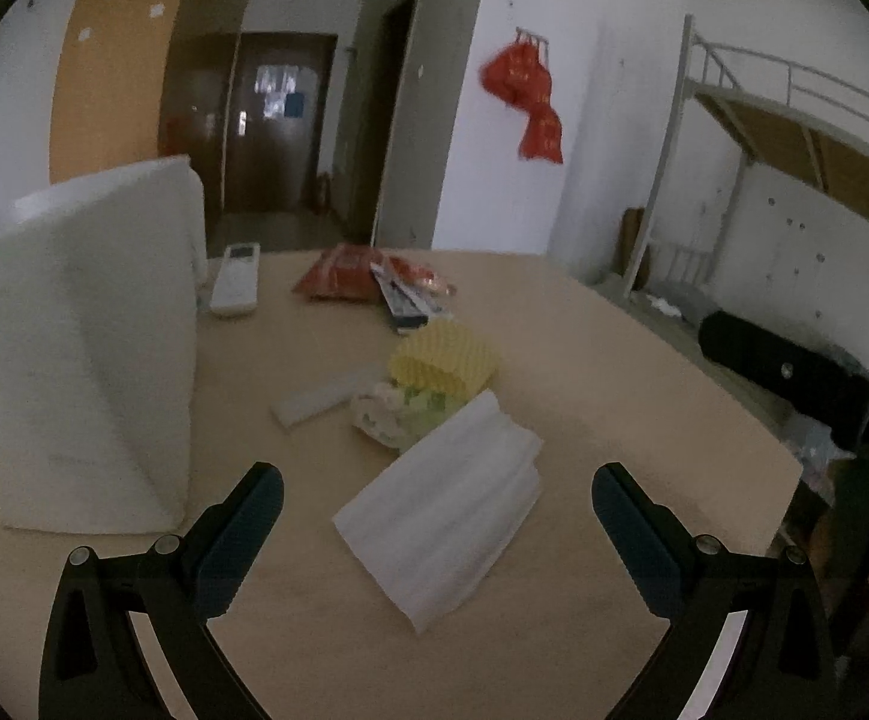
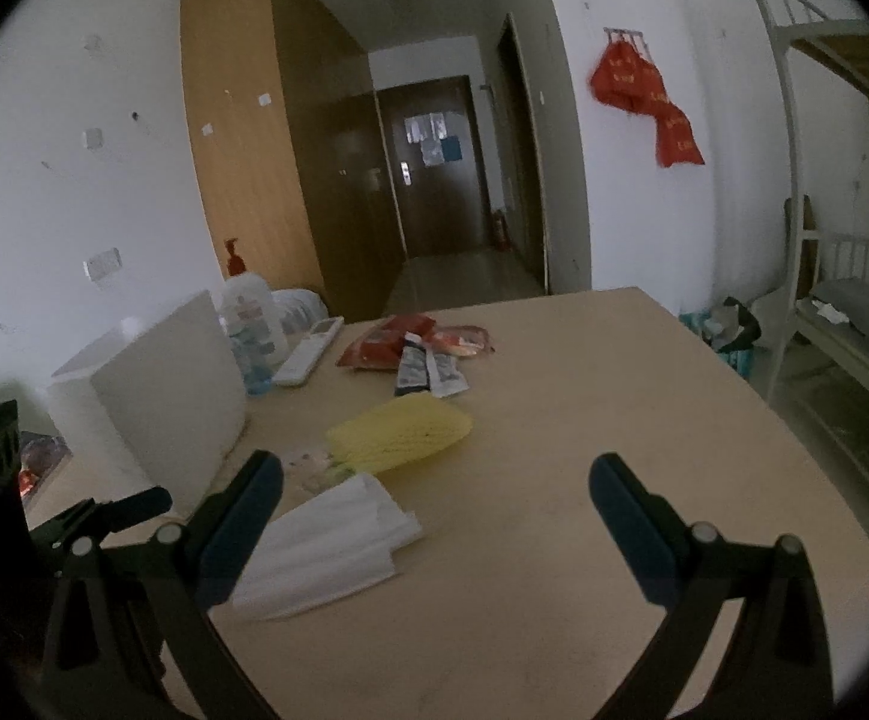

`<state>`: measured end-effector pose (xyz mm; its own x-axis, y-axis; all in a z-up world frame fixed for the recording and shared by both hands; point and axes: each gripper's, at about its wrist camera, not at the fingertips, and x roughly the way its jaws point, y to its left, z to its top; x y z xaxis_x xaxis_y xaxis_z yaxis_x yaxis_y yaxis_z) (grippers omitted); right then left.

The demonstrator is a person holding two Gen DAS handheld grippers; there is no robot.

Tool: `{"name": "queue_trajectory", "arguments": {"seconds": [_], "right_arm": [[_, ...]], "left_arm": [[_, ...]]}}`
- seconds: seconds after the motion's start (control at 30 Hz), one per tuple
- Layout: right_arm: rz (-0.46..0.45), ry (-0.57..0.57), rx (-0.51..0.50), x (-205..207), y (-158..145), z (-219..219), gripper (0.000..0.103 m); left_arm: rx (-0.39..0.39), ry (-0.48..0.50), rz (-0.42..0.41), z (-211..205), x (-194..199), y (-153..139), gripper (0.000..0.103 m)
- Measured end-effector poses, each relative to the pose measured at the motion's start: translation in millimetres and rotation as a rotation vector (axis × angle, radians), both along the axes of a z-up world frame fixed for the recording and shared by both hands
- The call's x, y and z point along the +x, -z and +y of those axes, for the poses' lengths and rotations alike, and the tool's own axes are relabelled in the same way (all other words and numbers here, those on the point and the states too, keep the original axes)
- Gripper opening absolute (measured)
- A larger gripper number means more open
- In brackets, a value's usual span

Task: Organize soft objects
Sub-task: 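Move the left gripper down to the white tissue, then lift the white tissue with the left gripper while the right grasps the yellow mesh sleeve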

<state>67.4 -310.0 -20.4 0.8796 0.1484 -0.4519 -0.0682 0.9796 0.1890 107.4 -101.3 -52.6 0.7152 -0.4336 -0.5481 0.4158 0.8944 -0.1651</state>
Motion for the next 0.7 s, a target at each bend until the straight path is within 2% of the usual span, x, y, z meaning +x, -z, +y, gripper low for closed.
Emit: {"name": "queue_trajectory", "arguments": {"seconds": [0.2,0.27,0.33,0.47,0.63,0.7], "right_arm": [[0.042,-0.015,0.017,20,8,-5,0.103],[0.051,-0.024,0.022,26,10,-7,0.103],[0.063,-0.031,0.022,31,11,-7,0.103],[0.09,-0.045,0.015,42,15,-6,0.103],[0.138,-0.089,0.019,57,22,-2,0.103],[0.154,-0.106,0.017,64,24,2,0.103]], "left_arm": [[0.043,0.019,0.038,-11,17,13,0.1],[0.063,0.023,0.057,-15,24,18,0.096],[0.084,0.027,0.079,-19,31,24,0.084],[0.11,0.052,0.175,-25,46,40,0.07],[0.117,0.066,0.21,-25,47,47,0.054],[0.121,0.065,0.206,-25,47,47,0.042]]}}
